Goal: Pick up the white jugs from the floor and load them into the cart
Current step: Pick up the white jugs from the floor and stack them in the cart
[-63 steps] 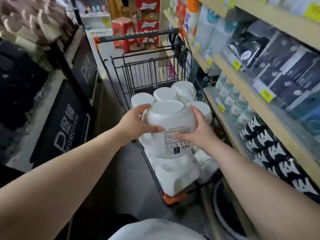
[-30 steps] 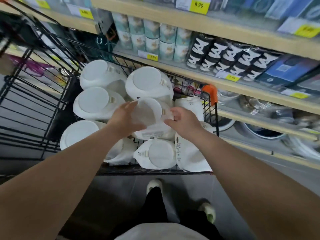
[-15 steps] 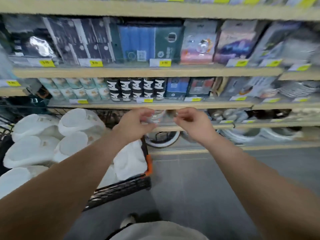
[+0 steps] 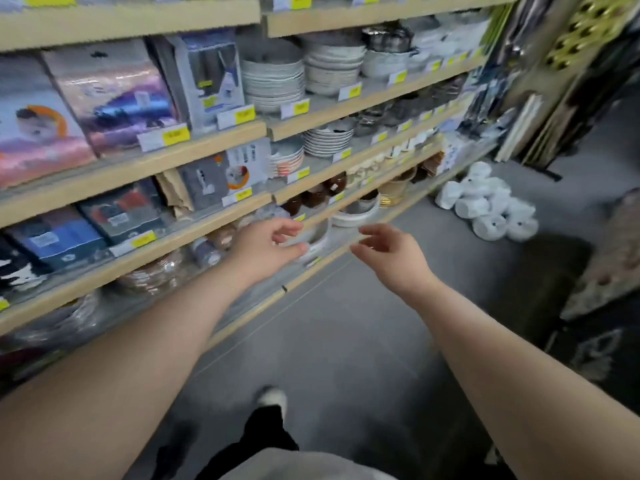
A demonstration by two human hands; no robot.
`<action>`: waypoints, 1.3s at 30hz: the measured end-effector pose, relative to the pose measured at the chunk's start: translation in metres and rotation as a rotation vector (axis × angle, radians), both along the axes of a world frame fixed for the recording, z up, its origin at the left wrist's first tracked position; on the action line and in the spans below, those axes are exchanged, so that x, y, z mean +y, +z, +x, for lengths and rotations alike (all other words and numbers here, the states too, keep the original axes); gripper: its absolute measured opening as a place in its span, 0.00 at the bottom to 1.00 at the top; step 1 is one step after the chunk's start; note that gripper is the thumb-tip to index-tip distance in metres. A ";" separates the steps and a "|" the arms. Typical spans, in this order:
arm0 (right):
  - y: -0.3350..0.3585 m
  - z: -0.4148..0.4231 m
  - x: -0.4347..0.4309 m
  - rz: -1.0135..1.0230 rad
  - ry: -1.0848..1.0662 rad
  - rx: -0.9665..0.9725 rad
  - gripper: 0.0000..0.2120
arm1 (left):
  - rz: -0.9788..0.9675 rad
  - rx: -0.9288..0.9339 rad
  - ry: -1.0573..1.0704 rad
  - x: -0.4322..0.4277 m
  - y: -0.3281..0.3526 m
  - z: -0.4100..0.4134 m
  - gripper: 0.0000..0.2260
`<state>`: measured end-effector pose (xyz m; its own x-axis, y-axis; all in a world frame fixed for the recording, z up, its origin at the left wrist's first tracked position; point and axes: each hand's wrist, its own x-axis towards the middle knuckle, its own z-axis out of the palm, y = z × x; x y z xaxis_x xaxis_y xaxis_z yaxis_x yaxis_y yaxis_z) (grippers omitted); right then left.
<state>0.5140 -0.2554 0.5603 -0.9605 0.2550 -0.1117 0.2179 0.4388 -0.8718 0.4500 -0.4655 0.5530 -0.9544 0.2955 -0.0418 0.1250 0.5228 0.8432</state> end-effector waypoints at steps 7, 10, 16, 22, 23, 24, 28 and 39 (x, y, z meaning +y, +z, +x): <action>-0.019 -0.074 0.124 0.052 -0.312 -0.048 0.16 | -0.004 -0.009 -0.296 0.146 -0.017 -0.130 0.13; -0.015 -0.112 0.169 0.044 -0.427 -0.067 0.16 | -0.012 -0.028 -0.386 0.204 -0.016 -0.186 0.12; -0.010 -0.166 0.258 0.029 -0.592 -0.061 0.15 | -0.010 -0.029 -0.536 0.317 -0.005 -0.271 0.13; -0.032 -0.215 0.373 0.014 -0.667 -0.091 0.14 | -0.006 -0.056 -0.649 0.442 -0.018 -0.326 0.12; -0.036 -0.225 0.396 0.018 -0.668 -0.091 0.14 | -0.005 -0.061 -0.649 0.465 -0.020 -0.335 0.12; -0.040 -0.234 0.420 0.026 -0.671 -0.089 0.13 | -0.007 -0.067 -0.648 0.488 -0.022 -0.344 0.13; -0.040 -0.277 0.519 0.034 -0.650 -0.094 0.13 | -0.037 -0.090 -0.614 0.576 -0.024 -0.383 0.15; -0.040 -0.426 0.737 0.062 -0.544 -0.141 0.14 | -0.085 -0.166 -0.523 0.768 -0.037 -0.512 0.16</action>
